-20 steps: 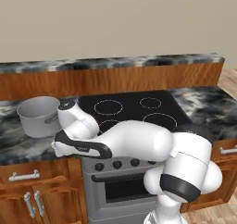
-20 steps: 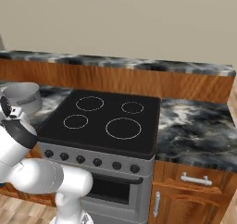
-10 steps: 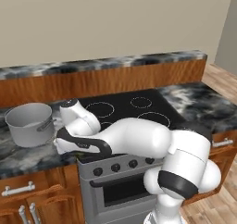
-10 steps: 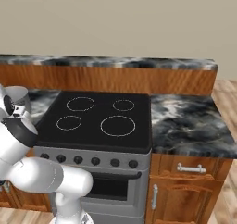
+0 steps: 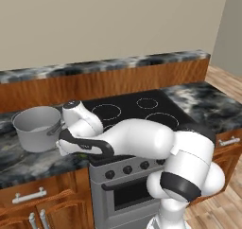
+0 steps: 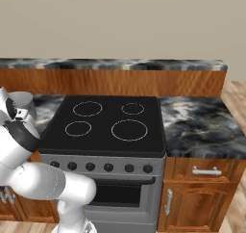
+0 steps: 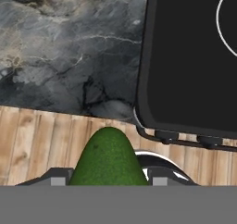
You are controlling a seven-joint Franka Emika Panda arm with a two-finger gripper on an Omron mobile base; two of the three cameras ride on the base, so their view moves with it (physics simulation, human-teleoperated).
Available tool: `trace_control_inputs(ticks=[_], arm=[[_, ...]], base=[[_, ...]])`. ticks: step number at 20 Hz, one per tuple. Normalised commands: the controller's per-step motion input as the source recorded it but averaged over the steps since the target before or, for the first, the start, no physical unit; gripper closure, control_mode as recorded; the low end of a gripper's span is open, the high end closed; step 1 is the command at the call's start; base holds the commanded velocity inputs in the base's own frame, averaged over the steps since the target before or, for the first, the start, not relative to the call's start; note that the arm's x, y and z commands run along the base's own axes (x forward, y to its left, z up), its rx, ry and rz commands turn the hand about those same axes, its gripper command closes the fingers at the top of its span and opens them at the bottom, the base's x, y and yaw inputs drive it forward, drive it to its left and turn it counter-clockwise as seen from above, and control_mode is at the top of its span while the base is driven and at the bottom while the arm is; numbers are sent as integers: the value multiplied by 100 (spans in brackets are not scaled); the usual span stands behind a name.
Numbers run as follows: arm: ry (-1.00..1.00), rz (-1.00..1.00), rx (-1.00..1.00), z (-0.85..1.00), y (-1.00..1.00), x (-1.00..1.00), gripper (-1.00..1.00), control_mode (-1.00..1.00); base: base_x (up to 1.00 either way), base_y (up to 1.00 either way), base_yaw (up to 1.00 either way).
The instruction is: Turn on the sink faucet. Then move the avocado from the counter to the sink. Turn off the sink. Move the vegetable from the sink to the pot next to the stove. Finally move the pot to the rear left burner.
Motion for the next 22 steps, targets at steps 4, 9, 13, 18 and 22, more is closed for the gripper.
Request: trace_control_inputs(ticks=[4, 9, 13, 18, 22], arm=[[0, 0, 0, 0, 0, 0, 100, 100], [0, 0, 0, 0, 0, 0, 100, 100], [0, 0, 0, 0, 0, 0, 100, 100], [0, 0, 0, 0, 0, 0, 100, 100], [0, 0, 0, 0, 0, 0, 100, 100]], base=[[0, 21, 6], [0, 29, 14], [1, 26, 13], [24, 21, 5], [36, 29, 1]])
